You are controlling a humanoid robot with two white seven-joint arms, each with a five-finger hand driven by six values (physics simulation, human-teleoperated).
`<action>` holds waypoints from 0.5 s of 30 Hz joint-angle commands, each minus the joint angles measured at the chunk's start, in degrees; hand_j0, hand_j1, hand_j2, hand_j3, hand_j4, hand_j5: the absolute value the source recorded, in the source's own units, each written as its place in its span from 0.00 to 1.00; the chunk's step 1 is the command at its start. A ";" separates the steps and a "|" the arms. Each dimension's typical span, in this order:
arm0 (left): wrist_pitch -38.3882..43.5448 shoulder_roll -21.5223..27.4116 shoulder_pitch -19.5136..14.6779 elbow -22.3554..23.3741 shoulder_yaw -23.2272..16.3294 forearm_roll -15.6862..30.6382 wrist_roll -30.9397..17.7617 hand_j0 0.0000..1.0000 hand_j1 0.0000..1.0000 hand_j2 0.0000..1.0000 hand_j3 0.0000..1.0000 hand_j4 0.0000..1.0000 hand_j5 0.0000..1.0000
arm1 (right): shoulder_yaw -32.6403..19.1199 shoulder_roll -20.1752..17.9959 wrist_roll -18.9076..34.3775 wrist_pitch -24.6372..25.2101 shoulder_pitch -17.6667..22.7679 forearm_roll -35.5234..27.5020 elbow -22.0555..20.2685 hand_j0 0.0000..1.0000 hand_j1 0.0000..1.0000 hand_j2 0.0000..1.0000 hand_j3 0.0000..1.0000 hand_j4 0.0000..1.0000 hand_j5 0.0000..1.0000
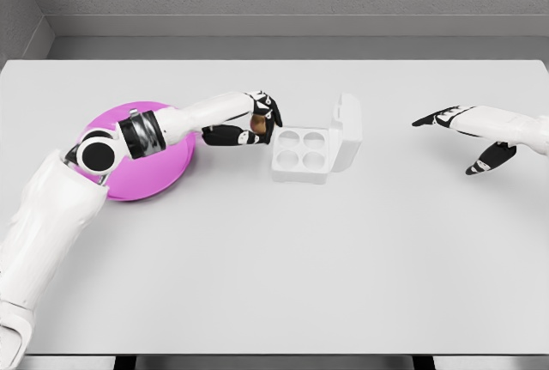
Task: Pack egg into the box and close the box lid
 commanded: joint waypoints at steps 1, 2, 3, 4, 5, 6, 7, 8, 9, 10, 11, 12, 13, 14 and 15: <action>0.20 -2.36 0.00 0.54 0.07 1.01 0.11 0.23 0.23 0.23 0.23 0.23 0.23 | 0.00 -0.05 -0.02 0.15 0.00 -0.37 -0.02 1.00 1.00 1.00 1.00 1.00 1.00; 0.20 -3.06 0.09 0.63 -0.01 1.01 0.11 0.23 0.23 0.23 0.23 0.23 0.23 | -0.09 -0.05 -0.02 0.15 0.09 -0.37 -0.02 1.00 1.00 1.00 1.00 1.00 1.00; 0.03 -3.85 0.09 1.24 -0.01 1.01 0.11 0.23 0.23 0.23 0.23 0.23 0.23 | 0.00 -0.05 -0.02 0.15 0.00 -0.37 -0.02 1.00 1.00 1.00 1.00 1.00 1.00; 0.03 -4.03 0.09 1.86 -0.19 1.88 0.11 0.23 0.23 0.23 0.23 0.23 0.23 | -0.09 -0.05 -0.02 0.15 0.09 -0.37 -0.02 1.00 1.00 1.00 1.00 1.00 1.00; 0.03 -4.30 0.09 2.12 -1.07 3.82 0.11 0.23 0.23 0.23 0.23 0.23 0.23 | 0.00 -0.05 -0.02 0.15 0.09 -0.37 -0.02 1.00 1.00 1.00 1.00 1.00 1.00; -0.06 -4.30 0.09 2.47 -1.24 4.96 0.11 0.23 0.23 0.23 0.23 0.23 0.23 | -0.09 -0.05 -0.02 0.15 0.09 -0.37 -0.02 1.00 1.00 1.00 1.00 1.00 1.00; -0.15 -4.47 0.09 3.09 -1.24 5.40 0.11 0.23 0.23 0.23 0.23 0.23 0.23 | -0.09 -0.05 -0.02 0.15 0.09 -0.37 -0.02 1.00 1.00 1.00 1.00 1.00 1.00; -0.15 -4.38 0.00 3.88 -1.24 6.72 0.11 0.23 0.23 0.23 0.23 0.23 0.23 | -0.09 -0.05 -0.02 0.15 0.09 -0.37 -0.02 1.00 1.00 1.00 1.00 1.00 1.00; -0.15 -4.82 0.09 4.41 -1.24 7.60 0.11 0.23 0.23 0.23 0.23 0.23 0.23 | -0.09 -0.05 -0.02 0.15 0.09 -0.37 -0.02 1.00 1.00 1.00 1.00 1.00 1.00; -0.15 -5.09 0.09 5.11 -1.24 8.21 0.11 0.23 0.23 0.23 0.23 0.23 0.23 | -0.09 -0.05 -0.02 0.15 0.09 -0.37 -0.11 1.00 1.00 1.00 1.00 1.00 1.00; -0.24 -5.53 0.09 6.25 -1.24 8.57 0.11 0.24 0.24 0.24 0.24 0.24 0.24 | -0.09 -0.05 -0.02 0.15 0.09 -0.37 -0.02 1.00 1.00 1.00 1.00 1.00 1.00; -0.24 -5.79 0.09 6.43 -1.24 8.74 0.11 0.24 0.24 0.24 0.24 0.24 0.24 | -0.09 -0.05 -0.02 0.15 0.09 -0.37 -0.02 1.00 1.00 1.00 1.00 1.00 1.00; -0.24 -6.05 0.09 7.13 -1.24 8.74 0.11 0.25 0.25 0.25 0.25 0.25 0.25 | 0.00 -0.05 -0.02 0.15 0.09 -0.37 -0.02 1.00 1.00 1.00 1.00 1.00 1.00; -0.24 -6.76 0.09 7.66 -1.24 8.74 0.11 0.25 0.25 0.25 0.25 0.25 0.25 | 0.00 -0.05 -0.02 0.15 0.09 -0.37 -0.02 1.00 1.00 1.00 1.00 1.00 1.00; -0.24 -7.28 0.09 8.80 -1.24 8.65 0.11 0.25 0.25 0.25 0.25 0.25 0.25 | 0.44 -0.05 -0.02 0.15 0.00 -0.37 -0.02 1.00 1.00 1.00 1.00 1.00 1.00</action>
